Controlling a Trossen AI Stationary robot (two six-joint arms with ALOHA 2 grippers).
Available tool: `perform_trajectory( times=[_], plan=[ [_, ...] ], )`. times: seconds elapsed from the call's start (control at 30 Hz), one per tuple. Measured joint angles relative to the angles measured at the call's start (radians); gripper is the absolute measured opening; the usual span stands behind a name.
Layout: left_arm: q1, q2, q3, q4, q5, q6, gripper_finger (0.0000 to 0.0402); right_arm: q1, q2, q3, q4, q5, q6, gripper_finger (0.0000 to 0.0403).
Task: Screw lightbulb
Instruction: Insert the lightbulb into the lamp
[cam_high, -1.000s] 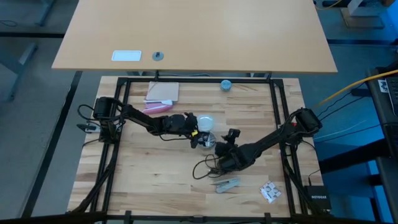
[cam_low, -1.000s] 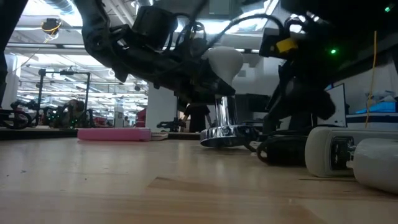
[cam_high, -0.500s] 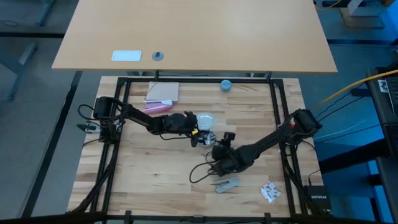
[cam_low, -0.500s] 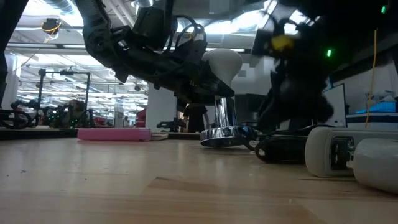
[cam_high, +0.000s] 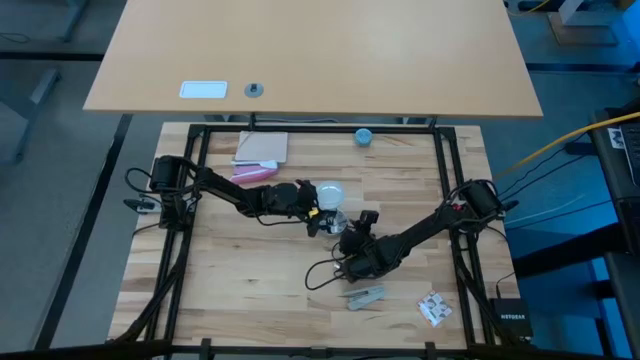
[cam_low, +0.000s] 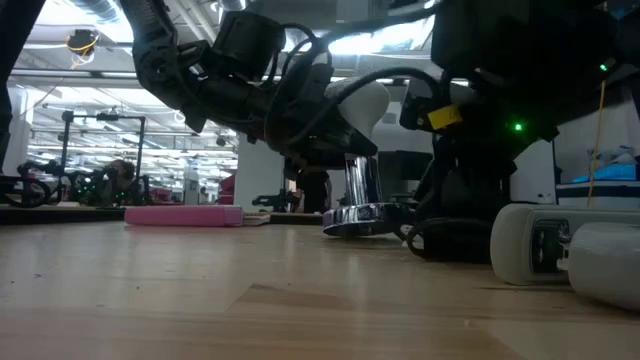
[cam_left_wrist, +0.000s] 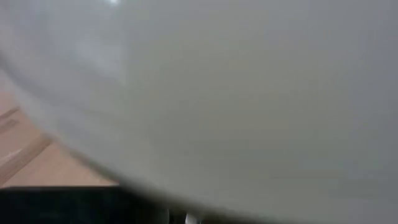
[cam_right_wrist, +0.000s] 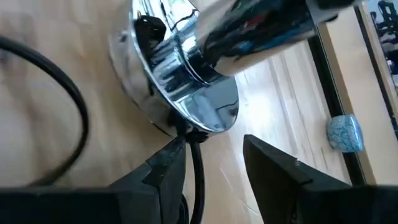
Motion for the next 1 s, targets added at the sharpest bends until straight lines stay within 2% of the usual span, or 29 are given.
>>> perform_trajectory(
  times=[0.17, 0.63, 1.0],
  plan=[
    [-0.014, 0.000, 0.000, 0.000, -0.016, 0.002, 0.0151, -0.029, 0.000, -0.002, -0.035, 0.012, 0.000, 0.0166],
    [-0.036, 0.000, 0.000, 0.000, -0.004, -0.001, 0.0151, -0.119, -0.002, -0.067, 0.011, 0.042, -0.003, 0.0166],
    [-0.038, 0.000, 0.000, 0.000, 0.011, -0.003, 0.0151, -0.179, -0.001, -0.067, 0.045, 0.098, -0.156, 0.0165]
  ],
)
